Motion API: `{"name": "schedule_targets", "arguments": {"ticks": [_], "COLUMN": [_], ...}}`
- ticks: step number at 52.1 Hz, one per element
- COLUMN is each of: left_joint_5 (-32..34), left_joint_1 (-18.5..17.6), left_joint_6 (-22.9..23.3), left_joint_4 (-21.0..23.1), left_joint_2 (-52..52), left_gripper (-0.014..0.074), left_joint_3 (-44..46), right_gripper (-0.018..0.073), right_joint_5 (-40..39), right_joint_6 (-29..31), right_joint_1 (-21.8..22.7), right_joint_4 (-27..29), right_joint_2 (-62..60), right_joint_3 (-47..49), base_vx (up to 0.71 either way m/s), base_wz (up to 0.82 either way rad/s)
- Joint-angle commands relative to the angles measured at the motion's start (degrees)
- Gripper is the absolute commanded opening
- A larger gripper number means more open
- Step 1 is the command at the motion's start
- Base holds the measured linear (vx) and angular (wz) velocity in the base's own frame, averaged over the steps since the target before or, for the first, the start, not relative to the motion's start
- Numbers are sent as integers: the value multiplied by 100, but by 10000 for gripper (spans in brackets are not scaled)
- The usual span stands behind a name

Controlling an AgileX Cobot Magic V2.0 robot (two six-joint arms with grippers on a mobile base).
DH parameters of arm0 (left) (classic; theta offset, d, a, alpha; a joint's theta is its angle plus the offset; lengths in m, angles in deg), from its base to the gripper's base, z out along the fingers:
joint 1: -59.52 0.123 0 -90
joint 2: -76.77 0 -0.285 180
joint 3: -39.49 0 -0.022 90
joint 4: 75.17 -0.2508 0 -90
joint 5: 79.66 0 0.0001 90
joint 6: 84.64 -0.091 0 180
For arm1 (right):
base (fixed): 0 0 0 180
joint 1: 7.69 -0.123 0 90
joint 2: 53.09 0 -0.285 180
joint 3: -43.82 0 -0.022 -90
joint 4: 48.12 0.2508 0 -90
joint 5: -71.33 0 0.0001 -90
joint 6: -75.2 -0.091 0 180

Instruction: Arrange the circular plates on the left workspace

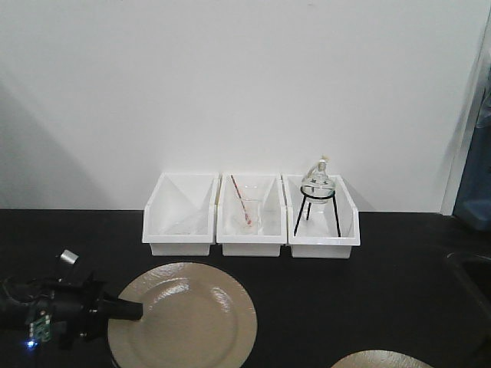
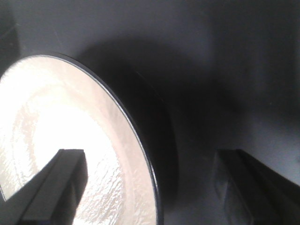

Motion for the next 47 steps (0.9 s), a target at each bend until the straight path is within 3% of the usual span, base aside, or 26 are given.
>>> {"name": "schedule_targets", "arguments": {"ticks": [1,16,36,41,47], "left_joint_5": [-411,-347,52,51,-37], "left_joint_1": [-197,-617,-994,-1012,-1052], "left_joint_6": [188,508,875,868,605], "left_joint_4": [654,1128,1076,1050,904], "left_joint_2": [-138,835,1325,1383,1383], "left_gripper": [-3,-3,6,38,139], "left_joint_3": [471,1488,1886,1886,1886], "right_gripper": [592,592,592,592,592], "right_joint_5": [124,126,121,223,316], "right_joint_6": [10,35,35,37,210], "right_joint_1": [20,20,20,20,20], "right_joint_4": [111,-19,-86,16,264], "right_joint_2": [-250,-250,-176,-48,112], "right_joint_3": [166,166,166,166,166], "base_vx": [0,0,0,0,0], "base_wz": [0,0,0,0,0]}}
